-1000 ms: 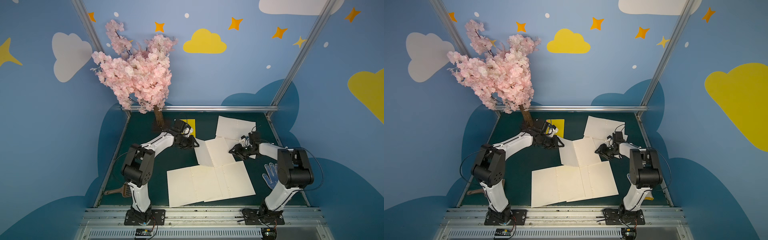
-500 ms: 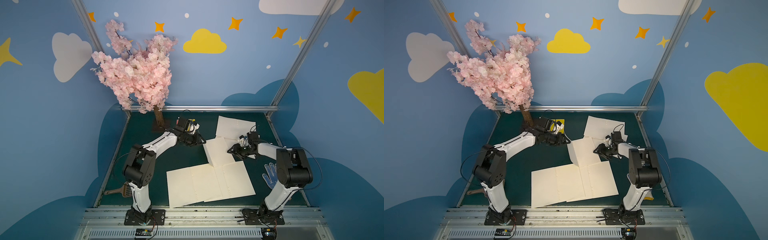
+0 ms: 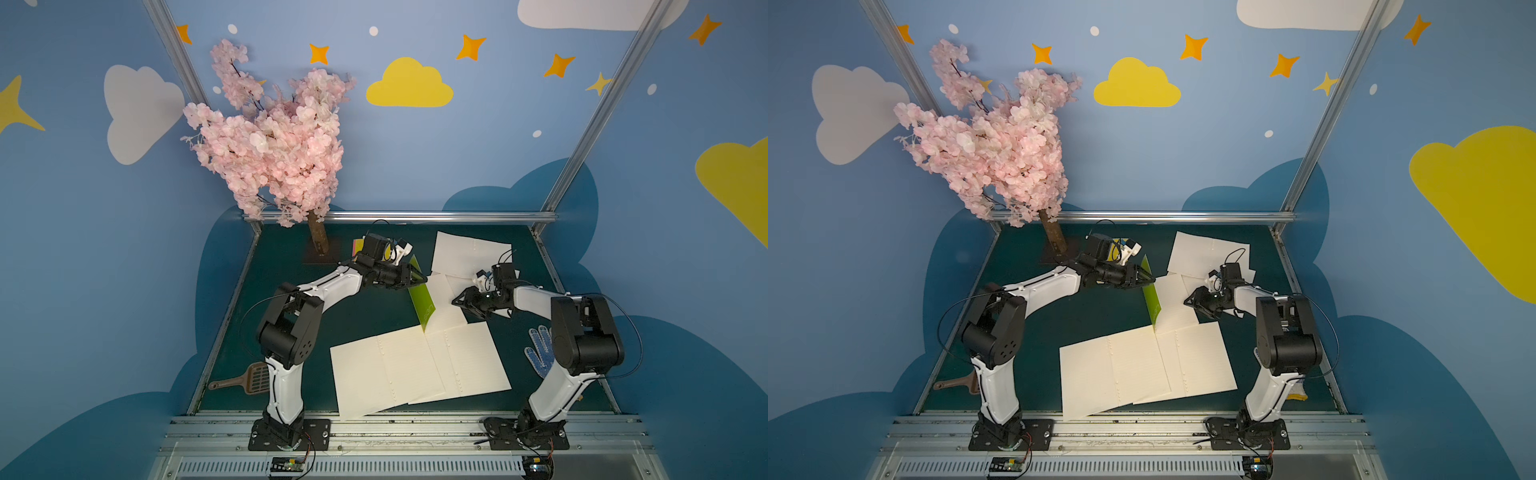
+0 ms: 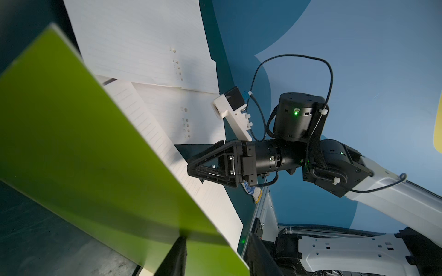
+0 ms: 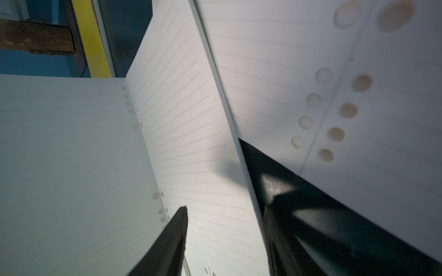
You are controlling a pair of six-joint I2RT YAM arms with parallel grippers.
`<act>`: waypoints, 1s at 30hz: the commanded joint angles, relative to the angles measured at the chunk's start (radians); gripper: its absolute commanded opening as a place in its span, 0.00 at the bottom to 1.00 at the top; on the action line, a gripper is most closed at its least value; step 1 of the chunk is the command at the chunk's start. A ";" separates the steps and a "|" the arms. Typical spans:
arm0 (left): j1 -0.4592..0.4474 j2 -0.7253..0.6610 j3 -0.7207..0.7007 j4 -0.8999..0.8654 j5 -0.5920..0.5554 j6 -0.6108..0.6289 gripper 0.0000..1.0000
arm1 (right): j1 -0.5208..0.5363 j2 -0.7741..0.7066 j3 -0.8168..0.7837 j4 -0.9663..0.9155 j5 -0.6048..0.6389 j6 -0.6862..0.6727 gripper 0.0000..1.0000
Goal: Close the notebook
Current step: Close the notebook at the center of the board.
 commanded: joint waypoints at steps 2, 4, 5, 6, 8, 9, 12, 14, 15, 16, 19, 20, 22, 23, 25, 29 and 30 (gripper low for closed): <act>-0.003 0.032 0.009 0.149 0.079 -0.062 0.44 | -0.008 0.007 0.012 0.011 -0.034 0.006 0.52; -0.003 0.037 0.004 0.178 0.085 -0.075 0.45 | -0.019 0.000 0.012 0.010 -0.042 0.010 0.52; -0.003 0.038 0.003 0.180 0.083 -0.076 0.45 | -0.025 -0.004 0.012 0.010 -0.047 0.011 0.52; -0.003 0.040 0.001 0.179 0.081 -0.076 0.45 | -0.032 -0.007 0.012 0.008 -0.049 0.013 0.52; -0.003 0.039 -0.002 0.178 0.075 -0.076 0.45 | -0.044 -0.017 0.018 -0.003 -0.049 0.010 0.52; -0.003 0.039 -0.005 0.174 0.071 -0.072 0.45 | -0.047 -0.022 0.021 -0.011 -0.049 0.010 0.52; -0.003 0.037 -0.007 0.160 0.058 -0.064 0.45 | -0.058 -0.035 0.030 -0.027 -0.048 0.004 0.53; -0.003 0.036 -0.010 0.144 0.046 -0.057 0.45 | -0.060 -0.044 0.035 -0.039 -0.042 -0.002 0.53; -0.003 0.033 -0.010 0.136 0.038 -0.053 0.45 | -0.061 -0.047 0.037 -0.045 -0.040 -0.004 0.53; -0.003 0.033 -0.013 0.131 0.031 -0.050 0.45 | -0.063 -0.050 0.038 -0.049 -0.037 -0.006 0.53; -0.004 0.026 -0.023 0.107 0.000 -0.039 0.45 | -0.070 -0.052 0.039 -0.057 -0.033 -0.010 0.53; -0.003 0.021 -0.027 0.096 -0.013 -0.035 0.45 | -0.072 -0.052 0.040 -0.058 -0.033 -0.012 0.53; -0.003 0.018 -0.035 0.074 -0.043 -0.028 0.45 | -0.072 -0.050 0.041 -0.060 -0.037 -0.013 0.53; -0.003 0.016 -0.041 0.064 -0.059 -0.028 0.45 | -0.073 -0.050 0.042 -0.062 -0.039 -0.016 0.53; -0.003 0.013 -0.057 0.053 -0.097 -0.037 0.45 | -0.073 -0.050 0.043 -0.062 -0.041 -0.015 0.53; -0.010 0.007 -0.097 0.032 -0.187 -0.064 0.45 | -0.073 -0.054 0.043 -0.076 -0.011 -0.016 0.53; -0.014 0.008 -0.102 0.024 -0.204 -0.066 0.45 | -0.075 -0.056 0.042 -0.077 -0.003 -0.014 0.54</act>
